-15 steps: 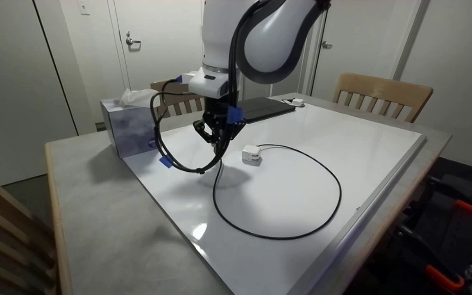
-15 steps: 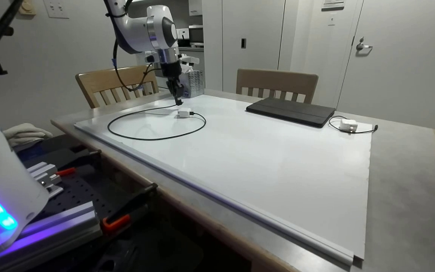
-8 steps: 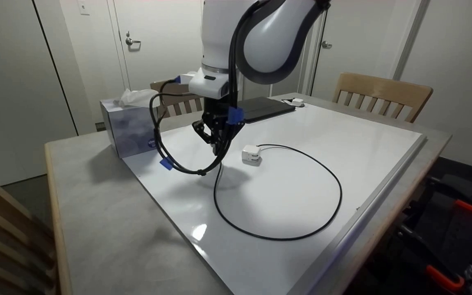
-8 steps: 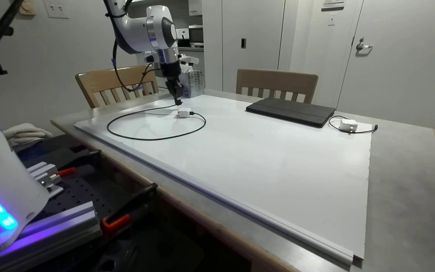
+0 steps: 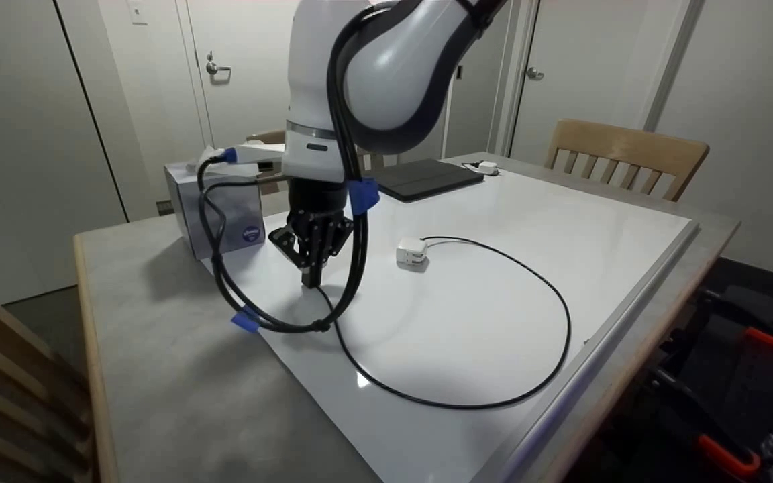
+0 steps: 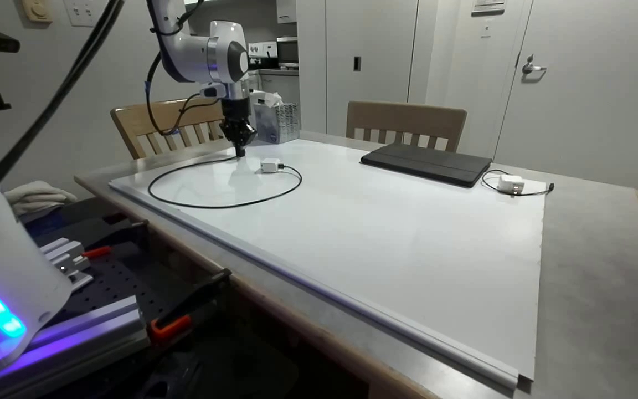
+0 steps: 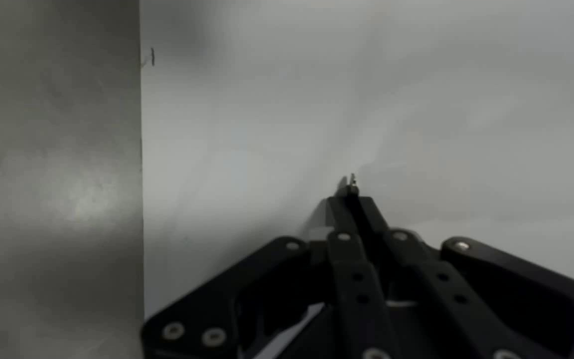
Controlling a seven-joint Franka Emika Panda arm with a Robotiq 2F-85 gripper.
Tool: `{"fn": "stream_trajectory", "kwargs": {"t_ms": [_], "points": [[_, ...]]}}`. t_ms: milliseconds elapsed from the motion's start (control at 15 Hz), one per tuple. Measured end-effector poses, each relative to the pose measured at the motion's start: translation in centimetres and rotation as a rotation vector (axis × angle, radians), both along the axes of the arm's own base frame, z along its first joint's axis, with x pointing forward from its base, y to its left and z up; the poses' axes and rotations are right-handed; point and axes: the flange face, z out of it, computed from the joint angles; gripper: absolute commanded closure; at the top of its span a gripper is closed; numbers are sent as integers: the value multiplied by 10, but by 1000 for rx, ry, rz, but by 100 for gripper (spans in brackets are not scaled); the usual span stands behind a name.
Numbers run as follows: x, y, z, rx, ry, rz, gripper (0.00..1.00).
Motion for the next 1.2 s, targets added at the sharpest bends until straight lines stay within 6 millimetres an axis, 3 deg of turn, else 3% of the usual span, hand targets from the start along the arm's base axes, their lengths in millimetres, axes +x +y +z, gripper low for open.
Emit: {"fn": "stream_trajectory", "kwargs": {"t_ms": [67,333,667,1000,1067,1200], "points": [[2,2,0,2,3,0,98],[0,7,1,-4,-2,6,98],[-10,38,5,19,-16,120,98],[-5,48,4,-9,-11,196,98],[-5,50,4,-13,-14,219,75],[-4,53,5,-16,-16,254,60]]}}
